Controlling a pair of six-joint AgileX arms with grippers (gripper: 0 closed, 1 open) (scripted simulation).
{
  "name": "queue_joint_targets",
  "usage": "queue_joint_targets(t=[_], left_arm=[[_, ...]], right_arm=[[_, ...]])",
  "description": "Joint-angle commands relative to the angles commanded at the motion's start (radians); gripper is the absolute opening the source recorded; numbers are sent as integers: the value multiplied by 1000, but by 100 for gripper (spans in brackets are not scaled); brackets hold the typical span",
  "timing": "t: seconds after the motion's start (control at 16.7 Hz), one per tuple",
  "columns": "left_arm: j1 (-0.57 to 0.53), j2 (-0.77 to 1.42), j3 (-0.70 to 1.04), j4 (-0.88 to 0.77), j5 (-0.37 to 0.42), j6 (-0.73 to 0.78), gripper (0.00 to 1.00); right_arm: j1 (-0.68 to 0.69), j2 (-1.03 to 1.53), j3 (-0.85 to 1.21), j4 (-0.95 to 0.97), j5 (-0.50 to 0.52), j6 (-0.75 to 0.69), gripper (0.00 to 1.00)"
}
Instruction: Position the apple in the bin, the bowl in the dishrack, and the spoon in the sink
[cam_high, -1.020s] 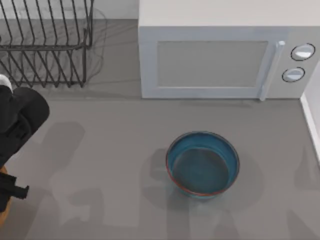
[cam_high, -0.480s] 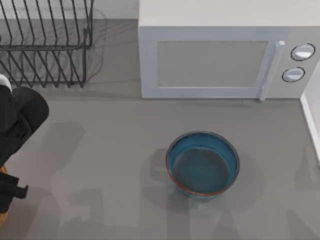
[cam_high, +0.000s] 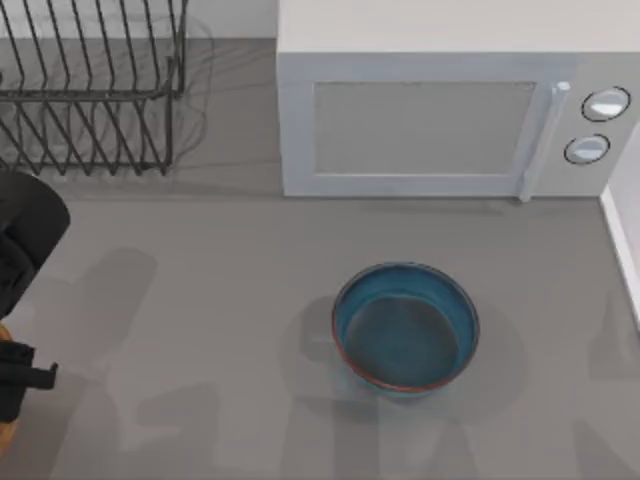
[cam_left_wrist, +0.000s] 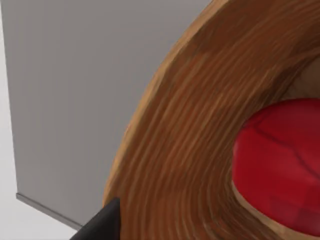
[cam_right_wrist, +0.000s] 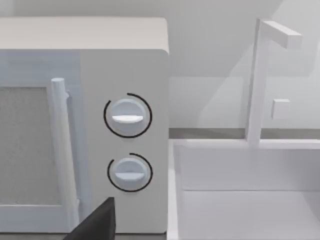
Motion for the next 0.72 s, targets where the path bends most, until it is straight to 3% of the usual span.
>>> queue_joint_targets(t=[0.24, 0.72], left_arm=[[53, -280, -158, 213, 112, 65, 100], [184, -1038, -576, 769, 394, 242, 100]], right_arm=[[0, 0, 0, 0, 0, 0, 100], [0, 0, 0, 0, 0, 0, 100]])
